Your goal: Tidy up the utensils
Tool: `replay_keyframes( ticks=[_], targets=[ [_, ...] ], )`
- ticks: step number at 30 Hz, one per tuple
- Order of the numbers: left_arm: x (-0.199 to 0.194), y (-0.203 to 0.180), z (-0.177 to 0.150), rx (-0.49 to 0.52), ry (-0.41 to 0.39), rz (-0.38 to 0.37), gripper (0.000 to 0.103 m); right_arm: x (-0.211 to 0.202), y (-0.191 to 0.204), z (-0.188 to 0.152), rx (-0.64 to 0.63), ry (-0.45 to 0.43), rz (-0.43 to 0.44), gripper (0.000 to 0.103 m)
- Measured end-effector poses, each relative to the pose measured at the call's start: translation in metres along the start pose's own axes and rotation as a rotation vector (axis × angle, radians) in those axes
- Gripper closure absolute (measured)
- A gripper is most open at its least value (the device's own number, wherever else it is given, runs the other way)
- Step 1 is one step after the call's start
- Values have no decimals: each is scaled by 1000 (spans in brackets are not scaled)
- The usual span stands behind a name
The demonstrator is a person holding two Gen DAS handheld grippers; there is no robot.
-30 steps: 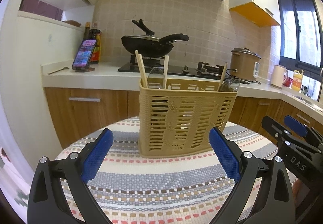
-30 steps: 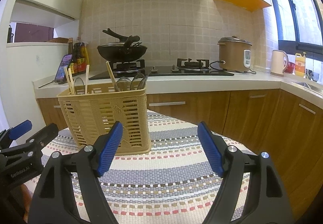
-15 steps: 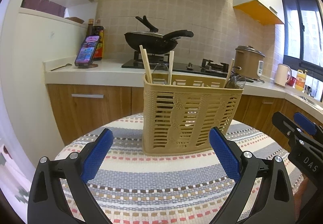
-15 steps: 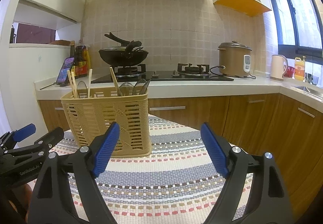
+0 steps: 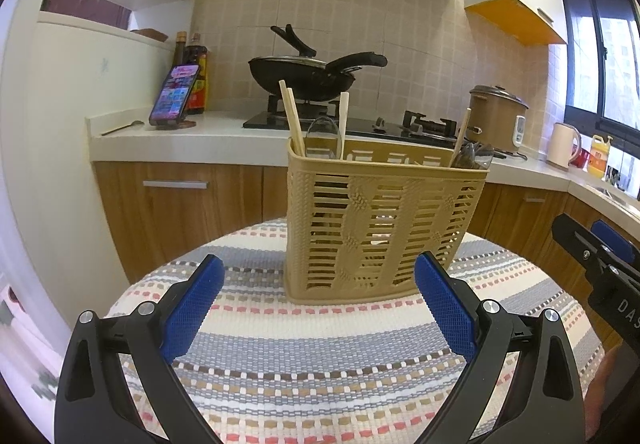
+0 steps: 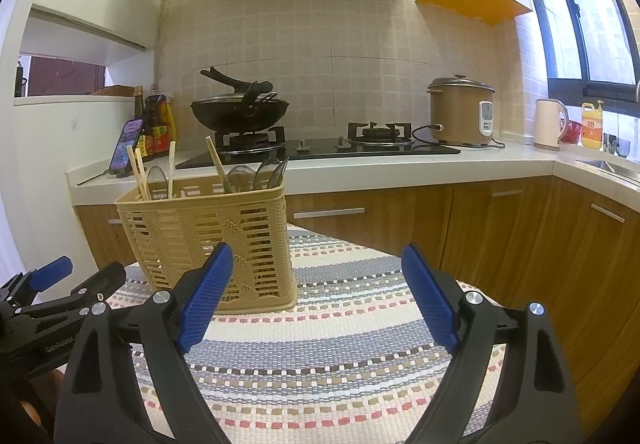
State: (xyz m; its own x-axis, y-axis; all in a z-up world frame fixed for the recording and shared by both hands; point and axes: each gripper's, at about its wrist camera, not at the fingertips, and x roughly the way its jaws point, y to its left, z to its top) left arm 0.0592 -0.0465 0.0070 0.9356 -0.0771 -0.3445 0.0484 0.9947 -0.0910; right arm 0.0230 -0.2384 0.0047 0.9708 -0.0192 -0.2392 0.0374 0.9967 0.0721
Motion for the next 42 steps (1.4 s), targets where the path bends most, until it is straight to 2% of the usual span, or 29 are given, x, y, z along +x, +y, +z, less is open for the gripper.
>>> replay_keyframes(
  ticks=[42],
  targets=[
    [0, -1, 1, 18, -6, 35, 10, 6, 6, -7, -50, 28, -31, 21]
  ],
)
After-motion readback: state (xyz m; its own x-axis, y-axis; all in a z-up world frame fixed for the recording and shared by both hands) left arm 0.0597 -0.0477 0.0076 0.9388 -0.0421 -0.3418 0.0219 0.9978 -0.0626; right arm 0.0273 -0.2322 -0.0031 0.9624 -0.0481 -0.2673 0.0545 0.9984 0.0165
